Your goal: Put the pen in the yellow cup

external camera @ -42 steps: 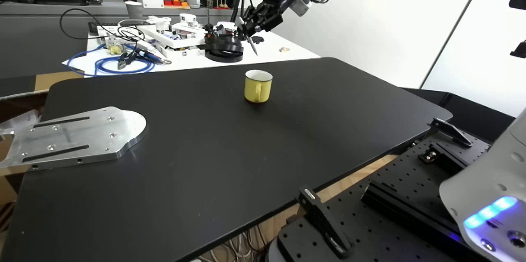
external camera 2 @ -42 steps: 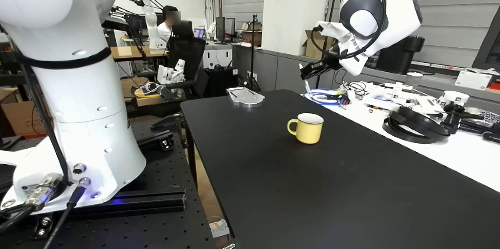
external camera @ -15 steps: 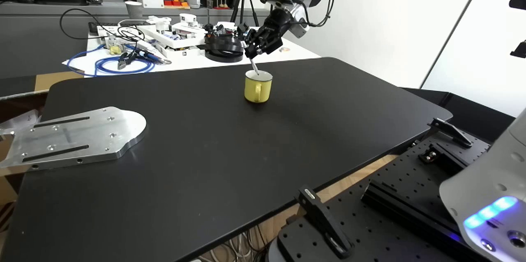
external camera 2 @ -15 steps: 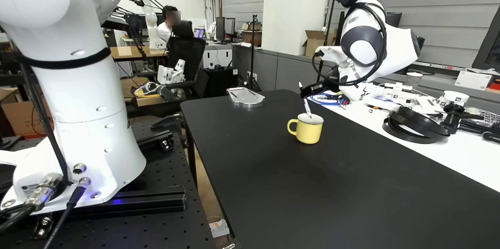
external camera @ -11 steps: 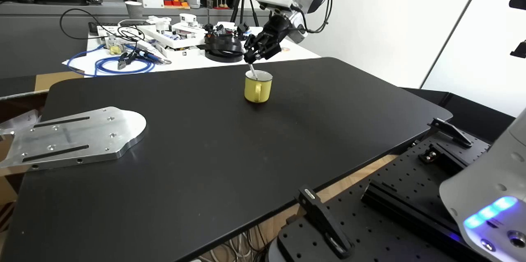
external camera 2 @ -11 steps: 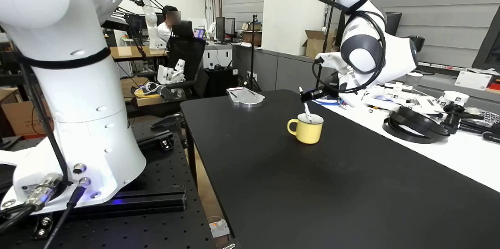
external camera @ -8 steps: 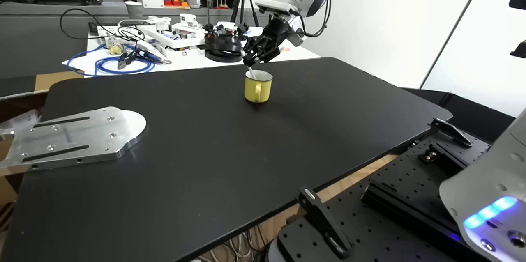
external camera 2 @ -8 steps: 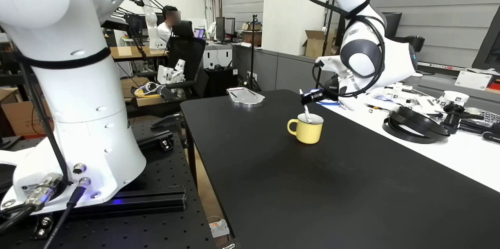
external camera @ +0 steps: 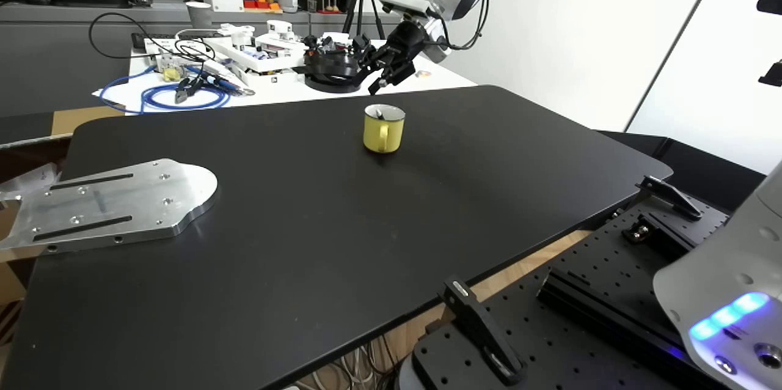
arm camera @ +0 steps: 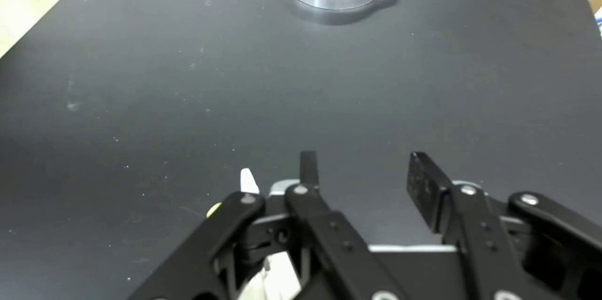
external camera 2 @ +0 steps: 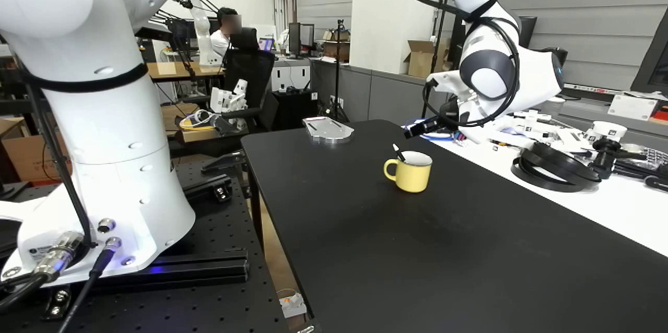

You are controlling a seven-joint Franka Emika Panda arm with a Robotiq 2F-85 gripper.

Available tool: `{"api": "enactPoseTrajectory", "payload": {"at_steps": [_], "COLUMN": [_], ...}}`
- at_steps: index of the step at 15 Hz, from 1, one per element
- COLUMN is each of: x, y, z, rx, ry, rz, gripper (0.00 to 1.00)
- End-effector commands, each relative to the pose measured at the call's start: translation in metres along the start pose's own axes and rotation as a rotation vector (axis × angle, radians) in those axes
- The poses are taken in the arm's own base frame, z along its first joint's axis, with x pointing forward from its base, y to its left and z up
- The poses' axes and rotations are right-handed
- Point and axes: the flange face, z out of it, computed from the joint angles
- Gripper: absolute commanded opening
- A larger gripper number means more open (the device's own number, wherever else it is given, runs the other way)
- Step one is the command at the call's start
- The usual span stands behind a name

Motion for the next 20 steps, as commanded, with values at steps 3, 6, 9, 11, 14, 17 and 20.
{"api": "enactPoseTrajectory", "payload": {"at_steps": [3,6,9,11,14,17,20], "x": [-0.022,-0.03,-0.034,-0.034,-0.033,-0.031,-0.029], "y": [-0.021,-0.025,-0.026,-0.026,-0.019,-0.011,-0.008], "z": [-0.028,-0.034,-0.034,-0.031,-0.02,-0.01,-0.004], "rx": [0.052,0.058,0.05,0.03,-0.036,-0.07,-0.092], "ry": [-0.009,-0.015,-0.017,-0.025,-0.069,-0.092,-0.105], "rz": [-0.021,-0.032,-0.037,-0.032,-0.007,-0.023,-0.014], "gripper": [0.98,1.0,1.0,1.0,1.0,1.0,1.0]}}
